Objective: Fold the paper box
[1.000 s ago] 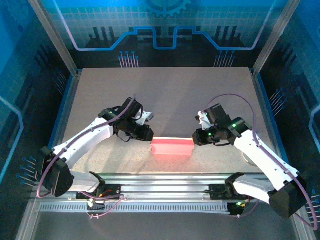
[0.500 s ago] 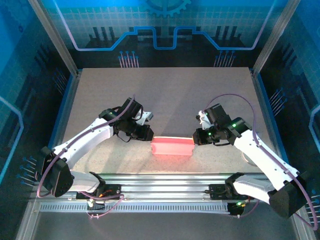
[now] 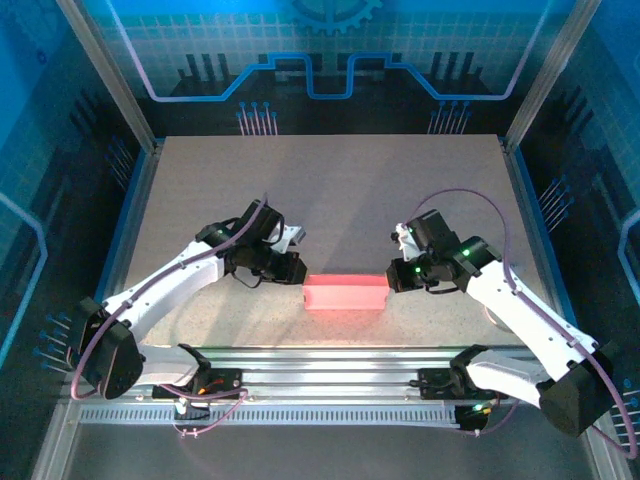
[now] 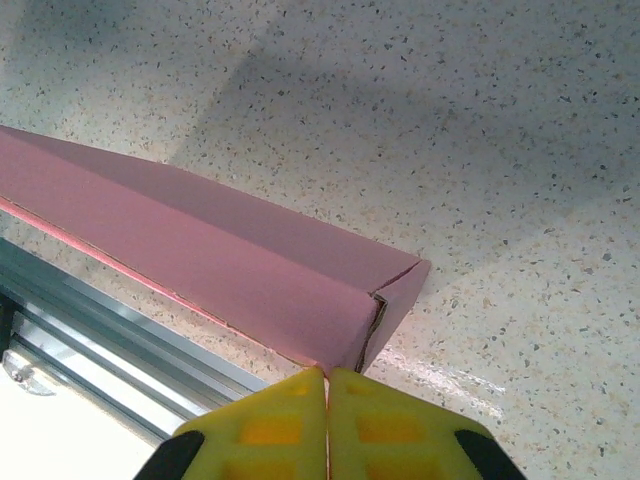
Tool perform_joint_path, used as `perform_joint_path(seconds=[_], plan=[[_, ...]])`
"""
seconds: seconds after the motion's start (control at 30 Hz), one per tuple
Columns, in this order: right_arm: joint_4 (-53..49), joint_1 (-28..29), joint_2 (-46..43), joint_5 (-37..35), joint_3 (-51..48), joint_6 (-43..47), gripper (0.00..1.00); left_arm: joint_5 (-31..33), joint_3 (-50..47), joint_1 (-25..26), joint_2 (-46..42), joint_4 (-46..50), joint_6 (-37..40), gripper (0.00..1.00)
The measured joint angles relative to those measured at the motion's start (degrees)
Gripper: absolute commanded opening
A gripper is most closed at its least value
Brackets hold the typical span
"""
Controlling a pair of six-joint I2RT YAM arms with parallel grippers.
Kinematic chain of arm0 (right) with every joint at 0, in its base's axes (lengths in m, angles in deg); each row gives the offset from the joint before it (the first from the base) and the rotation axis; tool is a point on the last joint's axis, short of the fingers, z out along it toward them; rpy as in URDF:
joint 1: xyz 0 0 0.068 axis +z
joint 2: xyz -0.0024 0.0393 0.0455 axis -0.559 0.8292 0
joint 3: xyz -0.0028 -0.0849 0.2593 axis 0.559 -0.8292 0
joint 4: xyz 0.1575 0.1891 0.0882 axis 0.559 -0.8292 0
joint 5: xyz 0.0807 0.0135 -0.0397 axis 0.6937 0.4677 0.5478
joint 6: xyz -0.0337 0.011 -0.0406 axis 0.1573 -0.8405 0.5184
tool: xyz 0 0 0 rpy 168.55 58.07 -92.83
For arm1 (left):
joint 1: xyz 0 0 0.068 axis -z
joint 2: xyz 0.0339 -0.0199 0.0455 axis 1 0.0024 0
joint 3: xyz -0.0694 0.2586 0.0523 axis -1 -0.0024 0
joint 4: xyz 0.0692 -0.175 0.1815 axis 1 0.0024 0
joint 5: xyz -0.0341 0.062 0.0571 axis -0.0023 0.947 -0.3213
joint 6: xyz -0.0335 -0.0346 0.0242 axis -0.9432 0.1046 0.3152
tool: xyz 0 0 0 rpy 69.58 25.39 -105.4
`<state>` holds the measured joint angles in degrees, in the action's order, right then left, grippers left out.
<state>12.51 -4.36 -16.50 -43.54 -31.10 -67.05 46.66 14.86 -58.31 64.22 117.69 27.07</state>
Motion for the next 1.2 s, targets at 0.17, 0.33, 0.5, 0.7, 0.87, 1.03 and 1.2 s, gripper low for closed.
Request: perform_joint_path(seconds=[0.17,0.33,0.5,0.7,0.87,1.03,1.2], plan=[[0.0,0.35,0.0,-0.28,-0.11,0.26,0.08,-0.13,-0.61,0.0,-0.37,-0.39,0.0,0.14],[0.0,0.7,-0.37,-0.31,-0.85,0.44,0.08,-0.17,-1.95,0.94,-1.33,-0.59,0.0,0.14],[-0.07,1.01,-0.7,-0.52,-1.77,0.44,0.08,0.0,-3.3,2.47,-1.84,-0.59,-0.04,0.14],[-0.63,1.57,-1.07,-1.14,-1.95,0.44,0.09,0.07,-3.76,2.86,-1.95,-0.61,-0.09,0.19],[-0.96,1.62,-1.14,-0.9,-1.79,0.44,0.14,0.07,-3.61,3.15,-2.03,-0.48,-1.05,0.28],[-2.21,1.55,-1.18,-0.15,1.07,0.7,0.2,0.81,-1.88,3.23,-2.32,1.95,-1.33,0.34],[-2.62,0.94,-1.36,0.22,4.63,1.36,0.21,1.44,0.57,3.13,-3.04,4.5,-1.25,0.34]])
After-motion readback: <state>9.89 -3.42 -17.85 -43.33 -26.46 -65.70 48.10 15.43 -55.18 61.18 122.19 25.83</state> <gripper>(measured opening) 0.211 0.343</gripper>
